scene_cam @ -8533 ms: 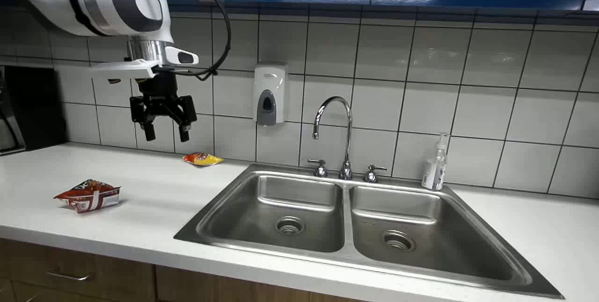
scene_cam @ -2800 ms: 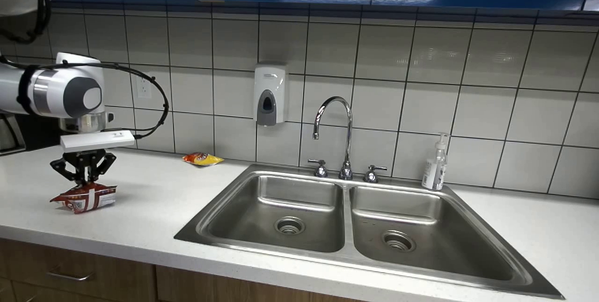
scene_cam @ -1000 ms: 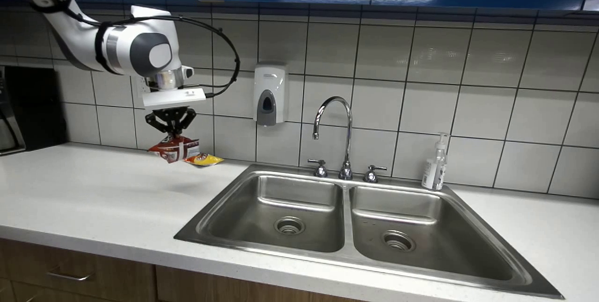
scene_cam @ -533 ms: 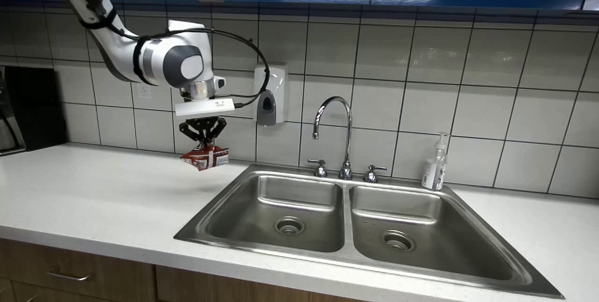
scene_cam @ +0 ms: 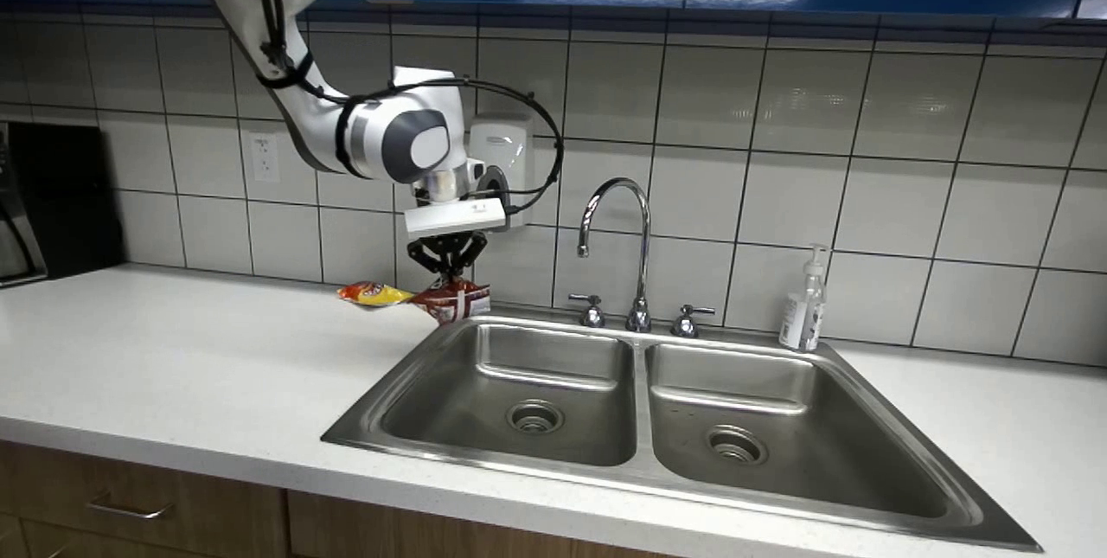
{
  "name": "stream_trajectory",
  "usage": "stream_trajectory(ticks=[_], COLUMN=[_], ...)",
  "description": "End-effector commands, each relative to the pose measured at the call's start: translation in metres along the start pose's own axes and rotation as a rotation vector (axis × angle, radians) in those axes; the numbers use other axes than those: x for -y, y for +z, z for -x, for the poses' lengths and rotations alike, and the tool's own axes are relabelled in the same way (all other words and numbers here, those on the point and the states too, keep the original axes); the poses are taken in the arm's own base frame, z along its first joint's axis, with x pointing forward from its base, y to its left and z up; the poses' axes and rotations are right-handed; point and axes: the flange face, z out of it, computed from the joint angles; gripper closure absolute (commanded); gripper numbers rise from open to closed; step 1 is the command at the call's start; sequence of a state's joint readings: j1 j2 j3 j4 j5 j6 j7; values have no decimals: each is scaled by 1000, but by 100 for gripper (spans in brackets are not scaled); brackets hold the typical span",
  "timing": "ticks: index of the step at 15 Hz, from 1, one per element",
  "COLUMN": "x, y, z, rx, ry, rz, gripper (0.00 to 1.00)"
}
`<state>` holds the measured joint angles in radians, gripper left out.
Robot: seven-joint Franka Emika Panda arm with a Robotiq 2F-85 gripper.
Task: Put the snack pack in the sink
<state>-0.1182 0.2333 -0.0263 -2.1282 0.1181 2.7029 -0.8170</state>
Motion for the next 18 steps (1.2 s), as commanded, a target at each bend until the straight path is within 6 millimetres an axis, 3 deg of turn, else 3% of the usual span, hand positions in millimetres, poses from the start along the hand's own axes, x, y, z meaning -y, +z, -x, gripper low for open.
stream_trajectory(ticks=[1, 4, 7, 13, 18], x=[-45, -64, -71, -61, -45], y=[21, 32, 41, 44, 64], z=[8, 22, 33, 47, 69], rx=[6, 21, 43, 66, 109], ry=[9, 37, 58, 58, 55], rz=[9, 11, 6, -13, -57], gripper=[100, 100, 100, 100, 100])
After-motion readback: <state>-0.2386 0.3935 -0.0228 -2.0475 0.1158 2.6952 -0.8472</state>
